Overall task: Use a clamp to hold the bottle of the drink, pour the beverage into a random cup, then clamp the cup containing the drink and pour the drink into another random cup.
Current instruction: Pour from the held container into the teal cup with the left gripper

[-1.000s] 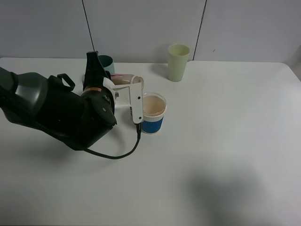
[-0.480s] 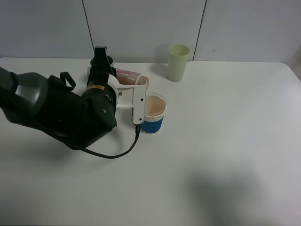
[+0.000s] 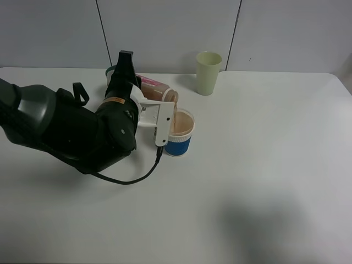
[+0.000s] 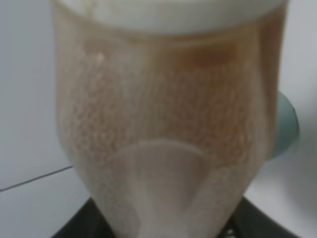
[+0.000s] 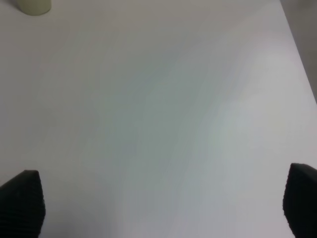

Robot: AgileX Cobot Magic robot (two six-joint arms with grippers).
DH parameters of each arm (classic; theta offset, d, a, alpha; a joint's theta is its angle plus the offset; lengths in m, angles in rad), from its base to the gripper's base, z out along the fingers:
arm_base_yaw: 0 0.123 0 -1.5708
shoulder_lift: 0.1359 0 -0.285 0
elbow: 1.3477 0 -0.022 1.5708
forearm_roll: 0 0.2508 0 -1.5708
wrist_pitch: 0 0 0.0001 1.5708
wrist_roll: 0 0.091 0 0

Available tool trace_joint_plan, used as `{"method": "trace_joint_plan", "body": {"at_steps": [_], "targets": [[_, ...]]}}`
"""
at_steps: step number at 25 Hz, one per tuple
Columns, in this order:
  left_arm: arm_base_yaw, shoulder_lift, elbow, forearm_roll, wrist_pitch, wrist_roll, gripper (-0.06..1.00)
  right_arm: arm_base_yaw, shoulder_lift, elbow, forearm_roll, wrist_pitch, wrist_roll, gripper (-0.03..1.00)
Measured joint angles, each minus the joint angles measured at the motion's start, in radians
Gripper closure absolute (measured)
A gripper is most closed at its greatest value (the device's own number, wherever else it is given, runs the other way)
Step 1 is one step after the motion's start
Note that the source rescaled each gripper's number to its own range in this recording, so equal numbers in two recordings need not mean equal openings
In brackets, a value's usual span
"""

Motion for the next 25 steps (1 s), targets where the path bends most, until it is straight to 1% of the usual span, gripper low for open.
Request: {"method": "trace_joint_plan", "body": {"at_steps": [9, 25], "targets": [[0.0, 0.0, 0.0, 0.006, -0.004, 0.068, 0.9, 0.0, 0.0, 0.0, 0.0, 0.0, 0.0, 0.08], [0.0, 0.0, 0.0, 0.007, -0.012, 0.085, 0.9, 0.0, 0.0, 0.0, 0.0, 0.0, 0.0, 0.08]]}}
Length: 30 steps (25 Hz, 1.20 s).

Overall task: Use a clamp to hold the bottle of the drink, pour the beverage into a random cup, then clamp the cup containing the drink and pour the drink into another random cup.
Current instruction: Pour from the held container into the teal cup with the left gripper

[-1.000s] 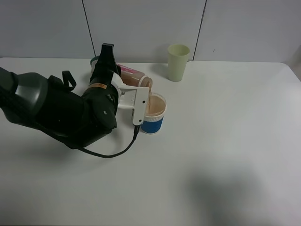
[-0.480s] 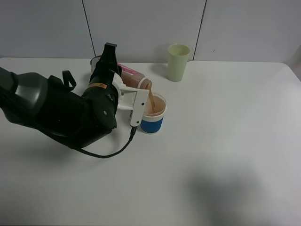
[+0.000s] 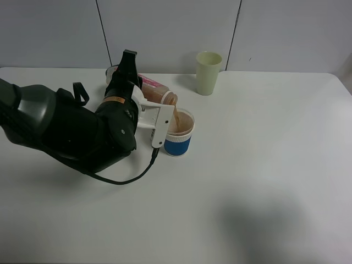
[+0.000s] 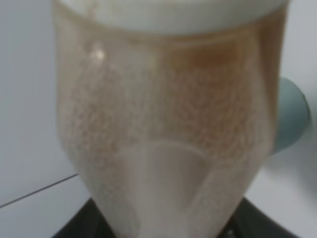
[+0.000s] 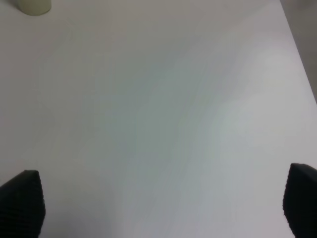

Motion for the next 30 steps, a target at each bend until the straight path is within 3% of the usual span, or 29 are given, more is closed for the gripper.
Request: {"method": "trace_joint_plan", "body": {"at_steps": [12, 30], "targets": [[0.0, 0.0, 0.0, 0.003, -0.015, 0.027, 0.9, 0.0, 0.0, 0.0, 0.0, 0.0, 0.0, 0.08], [0.0, 0.0, 0.0, 0.103, -0.041, 0.047, 0.9, 0.0, 0.0, 0.0, 0.0, 0.0, 0.0, 0.08]]}}
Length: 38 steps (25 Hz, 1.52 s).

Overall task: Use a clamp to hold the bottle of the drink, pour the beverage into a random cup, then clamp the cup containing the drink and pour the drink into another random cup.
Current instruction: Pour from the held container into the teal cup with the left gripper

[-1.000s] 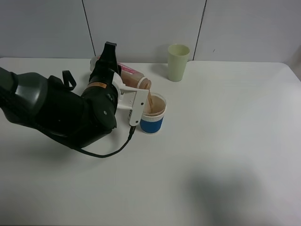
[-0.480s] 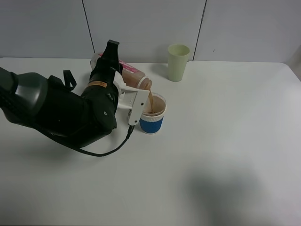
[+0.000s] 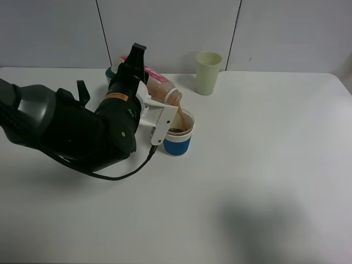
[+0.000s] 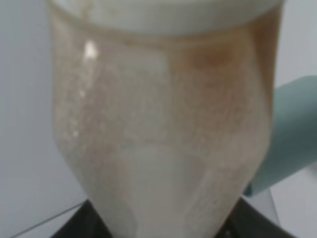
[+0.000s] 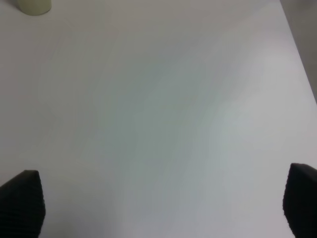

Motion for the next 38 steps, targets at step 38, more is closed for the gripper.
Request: {"method": "trace_joint_plan", "body": {"at_steps": [38], "targets": [[0.0, 0.0, 0.002, 0.257, -0.044, 0.113, 0.9, 0.0, 0.0, 0.0, 0.0, 0.0, 0.0, 0.08]]}}
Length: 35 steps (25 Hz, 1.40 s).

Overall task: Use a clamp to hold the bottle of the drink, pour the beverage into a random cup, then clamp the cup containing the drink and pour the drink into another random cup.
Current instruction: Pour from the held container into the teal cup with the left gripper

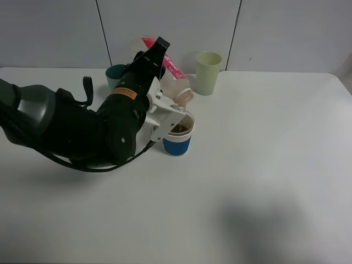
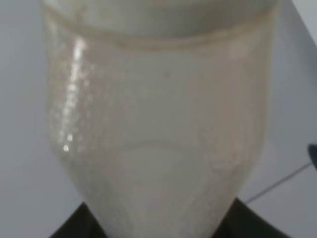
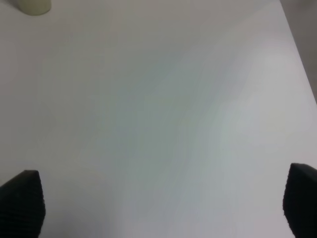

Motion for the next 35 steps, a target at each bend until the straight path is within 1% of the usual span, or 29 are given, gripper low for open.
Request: {"method": "trace_joint_plan", "body": {"at_steps": [5, 7, 14, 17, 20, 24, 27, 29, 32, 35], "targets": [[0.0, 0.0, 0.033, 0.098, -0.002, 0.0, 0.9, 0.0, 0.0, 0.0, 0.0, 0.0, 0.0, 0.08], [0.0, 0.0, 0.047, 0.116, -0.002, 0.0, 0.9, 0.0, 0.0, 0.0, 0.0, 0.0, 0.0, 0.08], [0.0, 0.0, 0.056, 0.107, -0.005, -0.006, 0.9, 0.0, 0.0, 0.0, 0.0, 0.0, 0.0, 0.08], [0.0, 0.0, 0.056, 0.094, -0.008, -0.04, 0.9, 0.0, 0.0, 0.0, 0.0, 0.0, 0.0, 0.08], [0.0, 0.0, 0.056, 0.065, -0.008, -0.101, 0.9, 0.0, 0.0, 0.0, 0.0, 0.0, 0.0, 0.08], [0.0, -0.005, 0.056, -0.006, 0.009, -0.237, 0.9, 0.0, 0.0, 0.0, 0.0, 0.0, 0.0, 0.08], [0.0, -0.04, 0.057, -0.068, 0.088, -0.368, 0.9, 0.0, 0.0, 0.0, 0.0, 0.0, 0.0, 0.08], [0.004, -0.091, 0.058, -0.119, 0.175, -0.496, 0.9, 0.0, 0.0, 0.0, 0.0, 0.0, 0.0, 0.08], [0.035, -0.17, 0.058, -0.17, 0.316, -0.666, 0.9, 0.0, 0.0, 0.0, 0.0, 0.0, 0.0, 0.08], [0.097, -0.26, 0.058, -0.198, 0.482, -0.856, 0.9, 0.0, 0.0, 0.0, 0.0, 0.0, 0.0, 0.08]]}}
